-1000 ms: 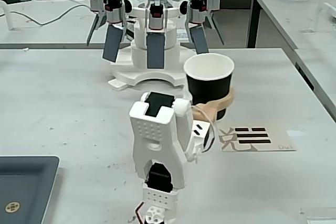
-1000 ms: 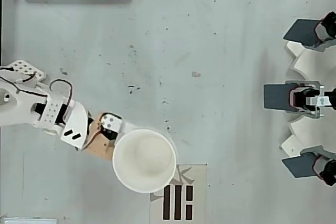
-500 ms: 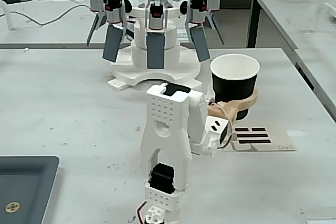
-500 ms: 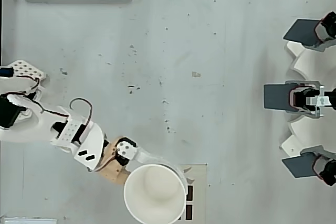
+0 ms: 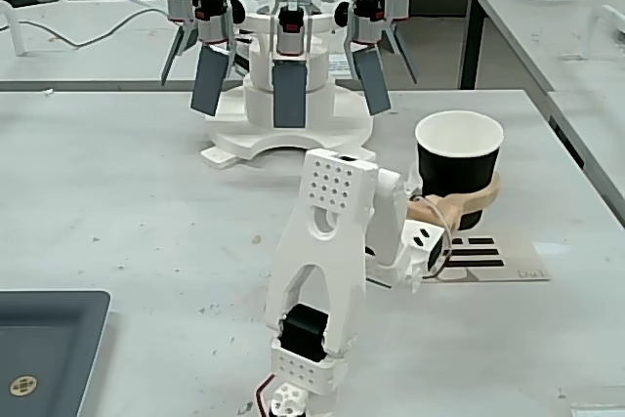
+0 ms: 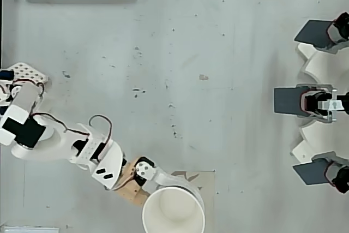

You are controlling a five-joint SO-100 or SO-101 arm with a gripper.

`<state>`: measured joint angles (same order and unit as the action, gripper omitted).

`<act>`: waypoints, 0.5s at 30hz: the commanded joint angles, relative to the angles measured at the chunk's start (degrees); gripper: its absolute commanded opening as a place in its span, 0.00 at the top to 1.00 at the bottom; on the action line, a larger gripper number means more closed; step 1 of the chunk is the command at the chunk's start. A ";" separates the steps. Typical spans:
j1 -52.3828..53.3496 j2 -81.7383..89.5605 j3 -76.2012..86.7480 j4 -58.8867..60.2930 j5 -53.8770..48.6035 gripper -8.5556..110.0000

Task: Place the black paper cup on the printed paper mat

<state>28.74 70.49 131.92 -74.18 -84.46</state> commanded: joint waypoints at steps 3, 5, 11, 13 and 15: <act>1.32 -3.25 -6.42 -1.93 0.18 0.87; 1.49 -5.10 -8.26 -1.93 0.26 0.87; 2.37 -9.93 -11.95 -1.93 0.53 0.87; 2.55 -11.43 -13.01 -2.02 0.62 0.88; 2.55 -13.36 -14.41 -2.64 0.62 0.88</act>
<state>30.67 57.48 120.59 -74.71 -84.46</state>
